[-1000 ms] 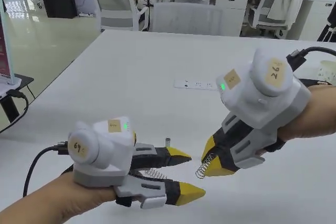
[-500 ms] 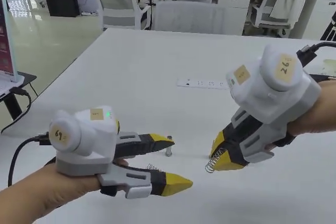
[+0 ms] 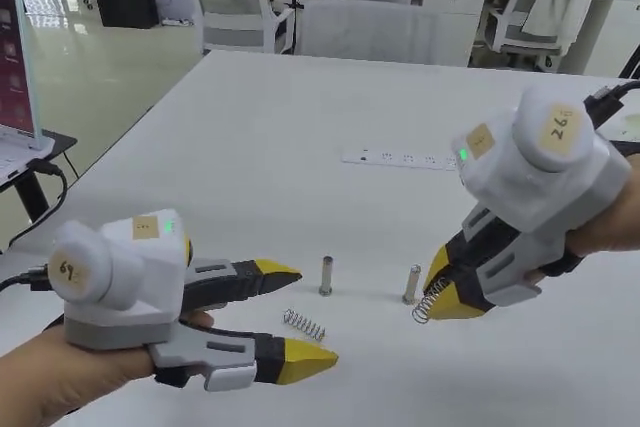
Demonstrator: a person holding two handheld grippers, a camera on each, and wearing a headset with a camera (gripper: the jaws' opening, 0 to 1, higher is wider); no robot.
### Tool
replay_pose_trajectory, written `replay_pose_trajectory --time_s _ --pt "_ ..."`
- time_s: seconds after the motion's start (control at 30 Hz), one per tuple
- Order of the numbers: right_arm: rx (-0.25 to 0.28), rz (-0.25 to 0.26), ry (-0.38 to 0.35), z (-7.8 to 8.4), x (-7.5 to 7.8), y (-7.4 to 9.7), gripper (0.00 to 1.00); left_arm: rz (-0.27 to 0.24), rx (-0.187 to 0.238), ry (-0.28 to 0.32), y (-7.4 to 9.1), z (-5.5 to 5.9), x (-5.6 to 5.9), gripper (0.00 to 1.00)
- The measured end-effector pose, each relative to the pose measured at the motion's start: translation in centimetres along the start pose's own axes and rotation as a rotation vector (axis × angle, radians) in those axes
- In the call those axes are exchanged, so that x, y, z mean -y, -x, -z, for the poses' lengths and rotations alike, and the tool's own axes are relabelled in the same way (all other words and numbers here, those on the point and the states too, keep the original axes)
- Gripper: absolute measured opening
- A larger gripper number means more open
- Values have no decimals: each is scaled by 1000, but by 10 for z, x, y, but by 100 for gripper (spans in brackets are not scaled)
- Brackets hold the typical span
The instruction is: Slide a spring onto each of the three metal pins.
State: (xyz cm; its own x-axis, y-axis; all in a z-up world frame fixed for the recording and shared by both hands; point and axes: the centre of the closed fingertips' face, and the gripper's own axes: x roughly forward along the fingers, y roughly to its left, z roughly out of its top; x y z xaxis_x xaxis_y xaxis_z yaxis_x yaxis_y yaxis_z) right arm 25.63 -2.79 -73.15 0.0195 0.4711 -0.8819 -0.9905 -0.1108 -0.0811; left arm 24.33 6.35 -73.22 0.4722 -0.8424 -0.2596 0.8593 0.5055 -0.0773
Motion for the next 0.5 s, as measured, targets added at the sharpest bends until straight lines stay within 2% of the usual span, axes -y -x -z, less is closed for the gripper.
replay_pose_trajectory --time_s 0.17,0.5 --pt "-11 17 -19 6 8 4 9 -21 21 16 1 0 -1 53" --pt "-51 38 -32 15 23 7 9 -15 20 22 -2 3 0 52"
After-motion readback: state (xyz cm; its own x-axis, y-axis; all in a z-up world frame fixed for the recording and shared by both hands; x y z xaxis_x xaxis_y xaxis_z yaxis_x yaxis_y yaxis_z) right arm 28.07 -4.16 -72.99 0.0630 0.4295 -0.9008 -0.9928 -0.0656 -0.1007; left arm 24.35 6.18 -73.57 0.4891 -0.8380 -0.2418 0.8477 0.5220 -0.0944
